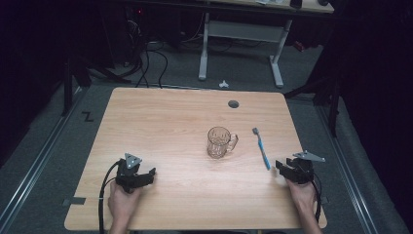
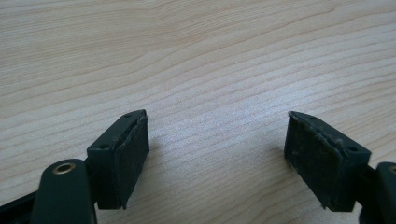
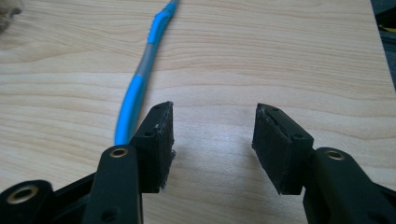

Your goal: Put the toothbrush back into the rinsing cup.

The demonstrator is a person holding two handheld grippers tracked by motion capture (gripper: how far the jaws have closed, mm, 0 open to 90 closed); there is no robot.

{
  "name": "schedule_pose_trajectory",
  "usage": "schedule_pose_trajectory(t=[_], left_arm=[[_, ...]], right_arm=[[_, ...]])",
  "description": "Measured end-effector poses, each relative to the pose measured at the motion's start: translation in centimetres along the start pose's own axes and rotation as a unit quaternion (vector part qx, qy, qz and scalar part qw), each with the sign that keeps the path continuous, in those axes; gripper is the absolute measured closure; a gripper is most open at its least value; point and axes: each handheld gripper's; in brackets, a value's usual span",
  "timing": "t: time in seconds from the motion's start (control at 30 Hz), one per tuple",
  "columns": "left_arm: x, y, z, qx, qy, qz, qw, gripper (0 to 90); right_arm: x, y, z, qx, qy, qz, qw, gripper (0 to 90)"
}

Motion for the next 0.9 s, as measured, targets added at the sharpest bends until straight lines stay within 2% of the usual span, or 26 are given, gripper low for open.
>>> schedule_pose_trajectory(t=[0.2,0.33,0.63,0.9], left_arm=[[0.0,0.0,0.0,0.000,0.000,0.000,1.0000,22.6],[0.0,0.0,0.0,0.000,0.000,0.000,1.0000,22.6],[0.0,0.0,0.0,0.000,0.000,-0.001,1.0000,22.4],[0.0,0.0,0.0,0.000,-0.001,-0.001,1.0000,22.4]], right_arm=[[0.4,0.3,0.2,0.015,0.006,0.020,0.9997,48.4],[0.5,0.5,0.3,0.012,0.003,0.027,0.9996,50.2],[1.1,0.7,2.1,0.010,0.022,0.040,0.9989,51.6],[1.4,0.1,3.2,0.026,0.024,0.051,0.9981,51.0]])
Point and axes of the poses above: each handheld gripper's, and its own axes: y roughly backward along the jaws, z roughly out of its top, x roughly to its left, and after that the axes turned 10 degrees about -x, right-handed
